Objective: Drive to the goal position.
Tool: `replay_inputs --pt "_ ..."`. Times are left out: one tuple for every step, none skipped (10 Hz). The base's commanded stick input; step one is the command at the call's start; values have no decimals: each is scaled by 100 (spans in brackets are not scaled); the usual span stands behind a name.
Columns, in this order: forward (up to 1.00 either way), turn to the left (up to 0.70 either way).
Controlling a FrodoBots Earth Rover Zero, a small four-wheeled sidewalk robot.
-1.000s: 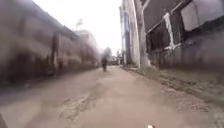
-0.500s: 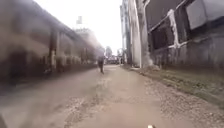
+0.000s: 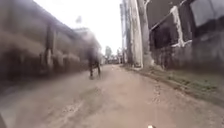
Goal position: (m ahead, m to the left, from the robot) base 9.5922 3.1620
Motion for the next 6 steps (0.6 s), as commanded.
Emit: replay_inputs --pt "50 0" --pt "50 0" --pt "50 0" --pt "50 0" --pt "50 0" --pt "50 0"
